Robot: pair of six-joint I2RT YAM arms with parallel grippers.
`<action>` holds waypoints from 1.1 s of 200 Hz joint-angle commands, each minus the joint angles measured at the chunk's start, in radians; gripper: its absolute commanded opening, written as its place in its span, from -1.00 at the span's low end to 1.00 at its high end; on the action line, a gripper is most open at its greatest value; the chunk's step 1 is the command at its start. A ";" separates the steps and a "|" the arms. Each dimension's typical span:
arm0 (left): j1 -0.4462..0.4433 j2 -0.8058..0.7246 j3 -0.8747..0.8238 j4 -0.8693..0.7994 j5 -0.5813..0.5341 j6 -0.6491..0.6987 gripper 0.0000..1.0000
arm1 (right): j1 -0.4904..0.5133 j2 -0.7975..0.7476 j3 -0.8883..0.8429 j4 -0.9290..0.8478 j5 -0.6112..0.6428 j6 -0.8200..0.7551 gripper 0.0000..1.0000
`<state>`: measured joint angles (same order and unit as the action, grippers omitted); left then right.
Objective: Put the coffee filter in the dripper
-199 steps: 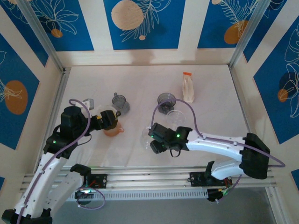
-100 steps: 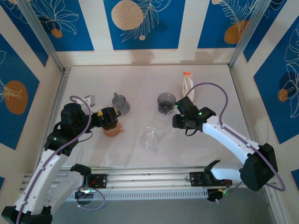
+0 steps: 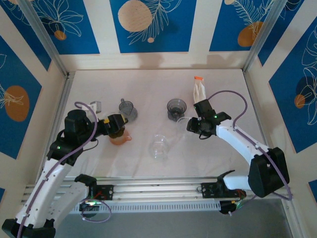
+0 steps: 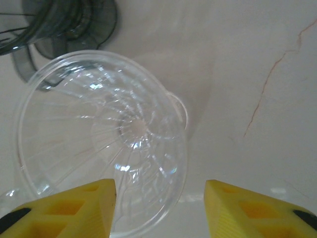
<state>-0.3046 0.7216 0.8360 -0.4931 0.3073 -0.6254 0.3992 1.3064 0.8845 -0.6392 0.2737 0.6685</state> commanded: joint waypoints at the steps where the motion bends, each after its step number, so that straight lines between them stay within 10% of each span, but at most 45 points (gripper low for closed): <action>1: 0.016 -0.011 -0.007 0.028 0.022 0.018 0.98 | -0.017 0.039 -0.007 0.050 -0.043 0.016 -0.01; 144: 0.016 -0.012 -0.018 0.028 0.017 0.016 0.98 | -0.081 0.049 -0.016 0.041 -0.126 -0.074 -1.00; 220: 0.016 -0.013 -0.011 0.018 0.016 0.026 0.98 | -0.077 -0.136 0.046 -0.087 -0.266 -0.101 -1.00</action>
<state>-0.3038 0.7212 0.8249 -0.4862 0.3073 -0.6216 0.3195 1.2396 0.8818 -0.6525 0.1158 0.5850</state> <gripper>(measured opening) 0.989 0.080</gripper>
